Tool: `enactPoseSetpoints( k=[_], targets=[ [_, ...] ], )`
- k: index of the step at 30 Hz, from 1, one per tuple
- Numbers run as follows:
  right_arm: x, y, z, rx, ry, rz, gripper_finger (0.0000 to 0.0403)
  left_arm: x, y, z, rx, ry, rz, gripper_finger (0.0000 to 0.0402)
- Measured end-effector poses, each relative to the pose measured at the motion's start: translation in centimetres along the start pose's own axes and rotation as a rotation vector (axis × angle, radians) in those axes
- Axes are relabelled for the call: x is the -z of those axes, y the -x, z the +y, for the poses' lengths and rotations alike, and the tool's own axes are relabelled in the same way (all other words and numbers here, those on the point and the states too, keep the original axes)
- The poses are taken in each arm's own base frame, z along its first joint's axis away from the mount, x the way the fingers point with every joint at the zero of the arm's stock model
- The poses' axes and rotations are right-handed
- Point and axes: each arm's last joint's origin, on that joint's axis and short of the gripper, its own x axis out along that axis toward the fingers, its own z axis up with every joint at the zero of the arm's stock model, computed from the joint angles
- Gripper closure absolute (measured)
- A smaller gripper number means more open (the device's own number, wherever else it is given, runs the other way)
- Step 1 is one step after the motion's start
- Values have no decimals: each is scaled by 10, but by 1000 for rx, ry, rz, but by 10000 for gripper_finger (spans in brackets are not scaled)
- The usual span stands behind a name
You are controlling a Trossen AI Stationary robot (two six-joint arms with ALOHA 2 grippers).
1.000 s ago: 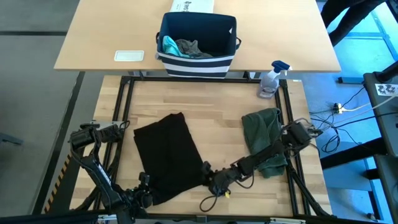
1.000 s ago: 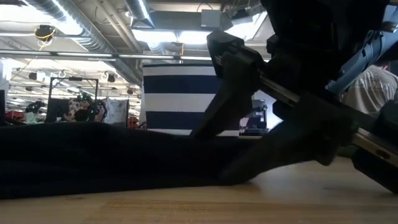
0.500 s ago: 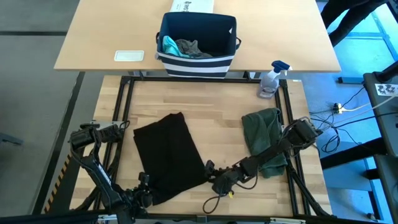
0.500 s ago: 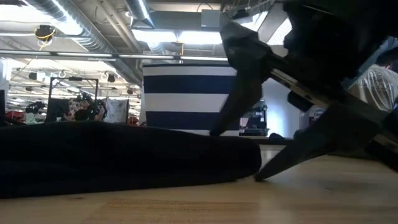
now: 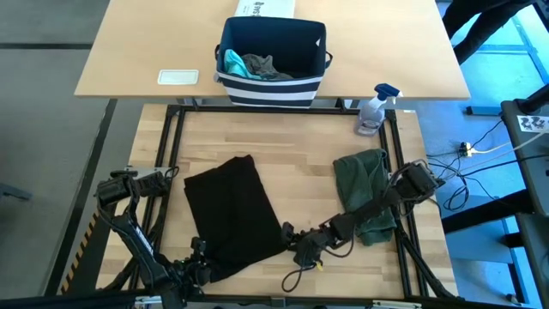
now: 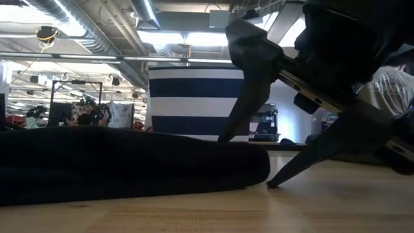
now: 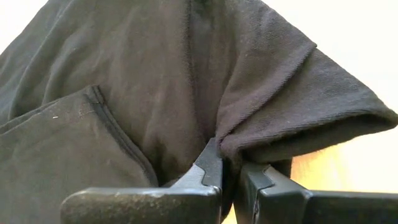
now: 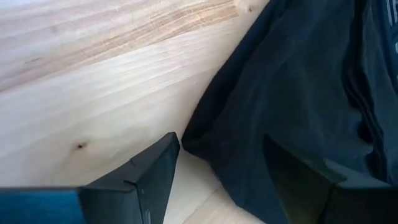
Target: Fold Laundry from Bin
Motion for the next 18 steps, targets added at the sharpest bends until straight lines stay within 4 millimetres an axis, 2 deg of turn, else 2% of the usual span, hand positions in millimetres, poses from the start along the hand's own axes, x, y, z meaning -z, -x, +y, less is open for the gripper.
enactPoseSetpoints(
  k=[14,18],
  targets=[
    [1,-3,-12,80,151,-50,161,0,0,0,-3,-2,3,398],
    [1,-4,-13,99,170,-49,187,1,0,1,-6,-4,5,398]
  ],
)
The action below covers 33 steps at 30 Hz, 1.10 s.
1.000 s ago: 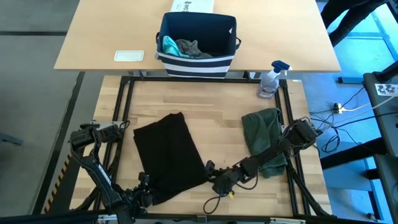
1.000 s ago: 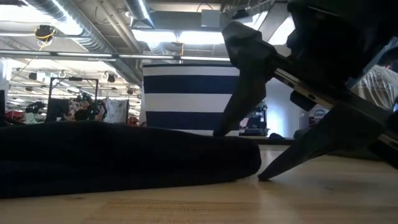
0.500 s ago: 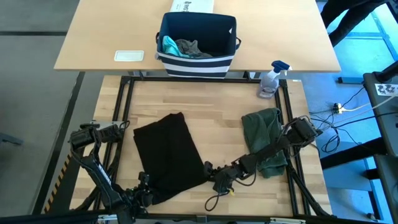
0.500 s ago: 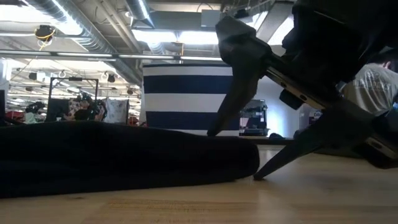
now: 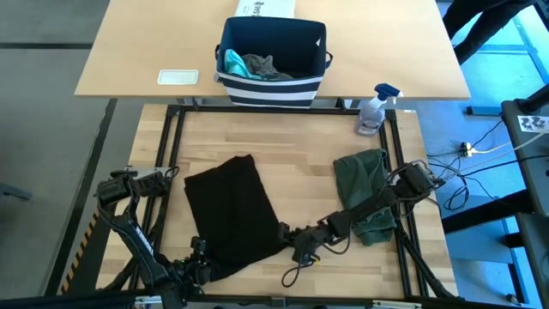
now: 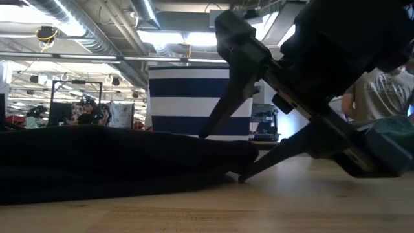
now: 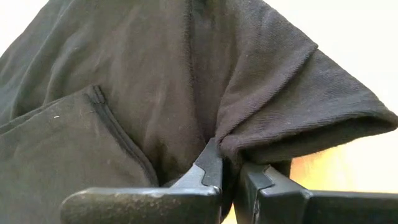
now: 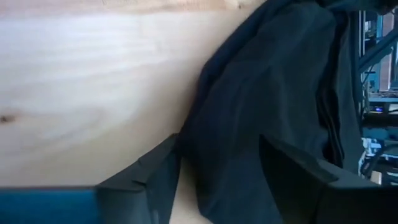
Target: Fold Laundry from Bin
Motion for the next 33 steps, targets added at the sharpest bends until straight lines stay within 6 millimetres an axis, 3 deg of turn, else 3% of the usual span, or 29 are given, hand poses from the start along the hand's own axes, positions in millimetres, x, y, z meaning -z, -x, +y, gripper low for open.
enactPoseSetpoints(
  k=[9,20,27,33],
  targets=[
    [2,1,4,-24,16,43,273,0,0,1,-6,17,4,398],
    [-14,4,0,28,-3,-84,282,1,0,1,-11,15,8,398],
    [-11,3,-3,37,-11,-82,284,1,0,2,-11,15,8,398],
    [-13,3,-5,54,-45,-91,352,0,0,1,-9,18,6,398]
  ],
)
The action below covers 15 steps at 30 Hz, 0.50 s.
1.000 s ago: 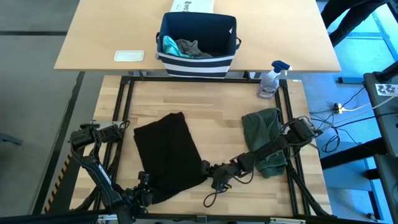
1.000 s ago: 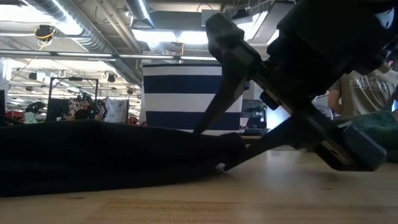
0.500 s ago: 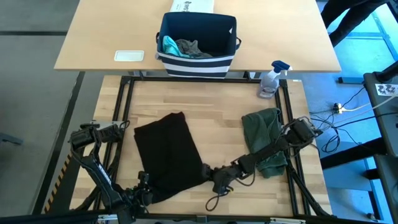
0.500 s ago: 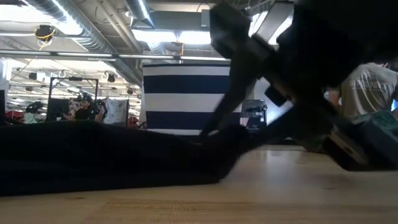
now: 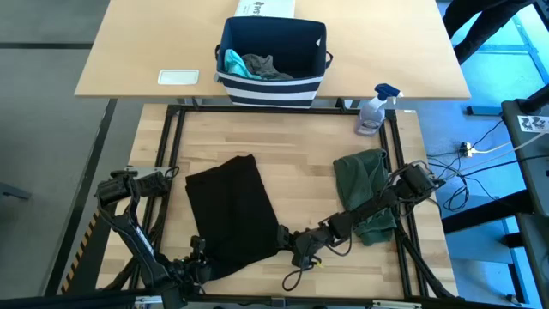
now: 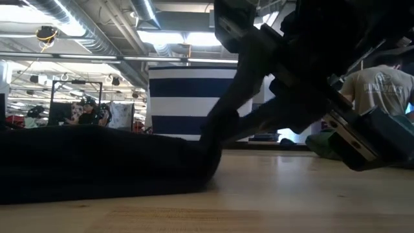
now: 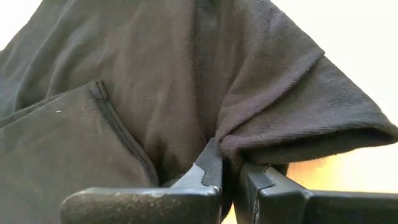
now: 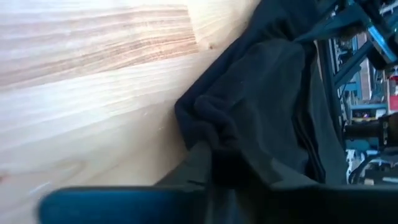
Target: Fold Laundry from Bin
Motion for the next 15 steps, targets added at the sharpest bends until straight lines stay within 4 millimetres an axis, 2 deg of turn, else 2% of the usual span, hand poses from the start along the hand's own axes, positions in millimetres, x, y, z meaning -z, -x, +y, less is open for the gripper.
enactPoseSetpoints(
  k=[3,8,15],
  targets=[
    [0,0,0,8,-44,15,392,-2,0,-1,2,15,-27,398],
    [-4,2,-2,43,-157,11,391,-5,1,-4,12,108,-71,398],
    [-12,17,-23,134,-366,-64,397,-14,17,5,24,207,-142,398]
  ],
)
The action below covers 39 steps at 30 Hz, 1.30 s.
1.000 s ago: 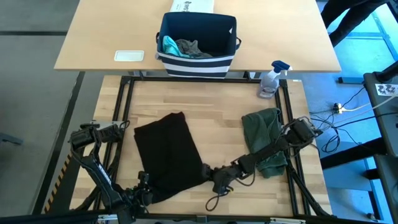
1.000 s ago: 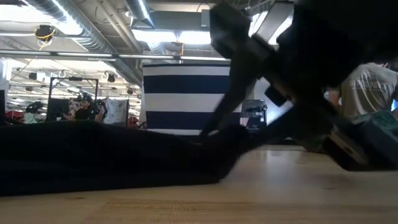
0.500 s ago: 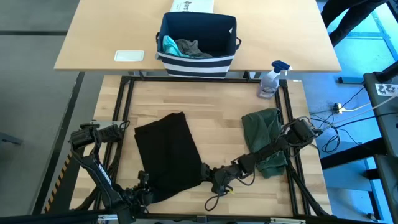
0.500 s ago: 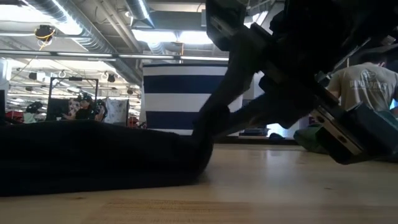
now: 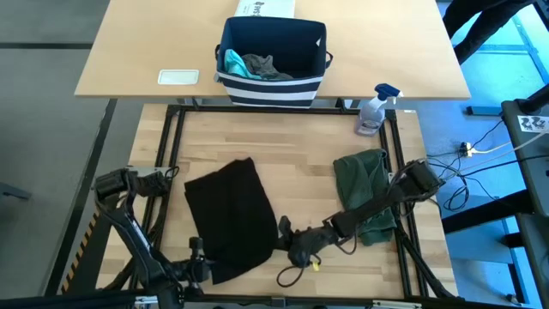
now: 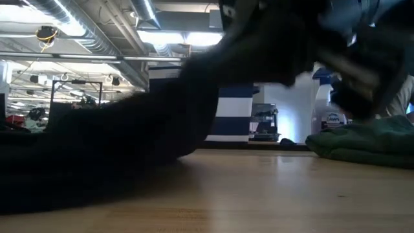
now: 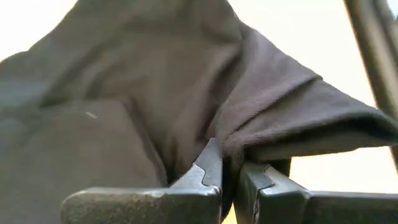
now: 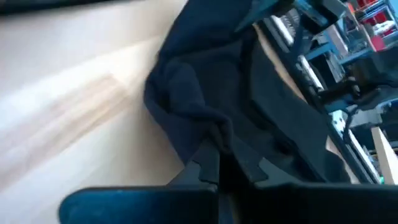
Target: Fold Laundry from Bin
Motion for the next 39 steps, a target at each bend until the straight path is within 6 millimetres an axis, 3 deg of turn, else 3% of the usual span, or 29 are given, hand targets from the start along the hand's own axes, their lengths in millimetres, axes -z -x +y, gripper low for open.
enactPoseSetpoints(
  k=[8,16,21,29,34,39],
  targets=[
    [1,6,-28,68,-201,-35,399,-5,24,11,-39,92,-107,398],
    [18,1,-50,114,-317,-15,401,22,40,19,-88,243,-226,398],
    [28,-1,-64,159,-374,-18,401,45,40,34,-112,406,-262,398],
    [43,-2,-87,228,-459,-25,401,45,41,50,-136,471,-327,398],
    [46,-3,-91,224,-484,-42,401,43,44,59,-126,499,-354,398],
    [46,-2,-80,190,-512,-27,401,44,43,59,-113,524,-348,398]
  ],
)
